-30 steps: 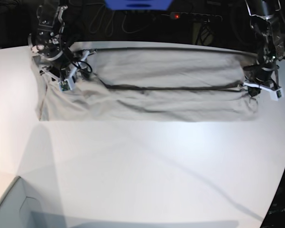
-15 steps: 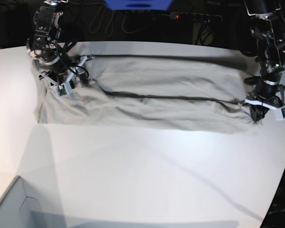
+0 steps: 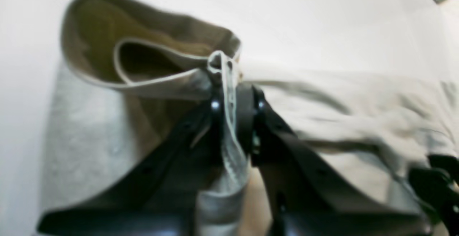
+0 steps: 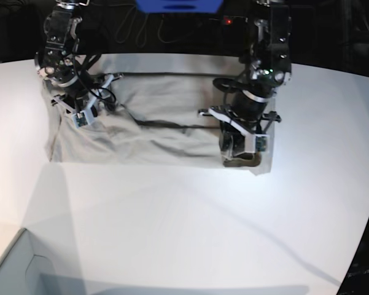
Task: Layout the t-shirt on the table in an organized manner, then fold the t-shirt properly
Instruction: 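Lift the collar end with the left gripper and fold it onto the middle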
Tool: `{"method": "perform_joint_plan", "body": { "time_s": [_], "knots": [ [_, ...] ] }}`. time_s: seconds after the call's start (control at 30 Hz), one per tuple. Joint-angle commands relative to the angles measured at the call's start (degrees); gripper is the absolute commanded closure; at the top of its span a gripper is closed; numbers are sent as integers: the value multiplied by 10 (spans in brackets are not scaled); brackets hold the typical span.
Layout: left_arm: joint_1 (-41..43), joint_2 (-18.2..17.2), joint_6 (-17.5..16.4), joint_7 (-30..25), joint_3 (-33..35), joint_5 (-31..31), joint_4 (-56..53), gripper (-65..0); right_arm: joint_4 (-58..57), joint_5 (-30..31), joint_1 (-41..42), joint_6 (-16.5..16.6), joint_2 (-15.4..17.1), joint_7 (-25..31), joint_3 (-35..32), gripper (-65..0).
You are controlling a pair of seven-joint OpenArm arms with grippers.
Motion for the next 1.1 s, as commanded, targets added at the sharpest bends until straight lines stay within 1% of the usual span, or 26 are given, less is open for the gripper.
{"method": "perform_joint_plan", "body": {
  "time_s": [0.0, 0.13, 0.3, 0.4, 0.67, 1.0, 1.07],
  "knots": [
    [-4, 8, -3, -14, 13, 4, 4, 0, 0, -15, 0, 1, 1, -22, 0, -290],
    [-6, 17, -3, -14, 76, 39, -22, 0, -1, -15, 1, 1, 1, -22, 0, -290],
    [-25, 17, -3, -15, 127, 40, -46, 0, -2, -15, 1, 1, 1, -22, 0, -290],
    [-35, 24, -2, -15, 149, 42, -47, 0, -2, -15, 1, 1, 1, -21, -1, -290],
    [-64, 24, -2, -14, 180, 41, -116, 0, -2, -15, 1, 1, 1, -21, -1, -290],
    [-73, 24, -2, -12, 181, 39, -122, 0, -2, -15, 1, 1, 1, -21, -1, -290],
    [-79, 24, -2, -11, 181, 39, -131, -10, -2, -15, 1, 1, 1, -21, -1, -290]
  ]
}}
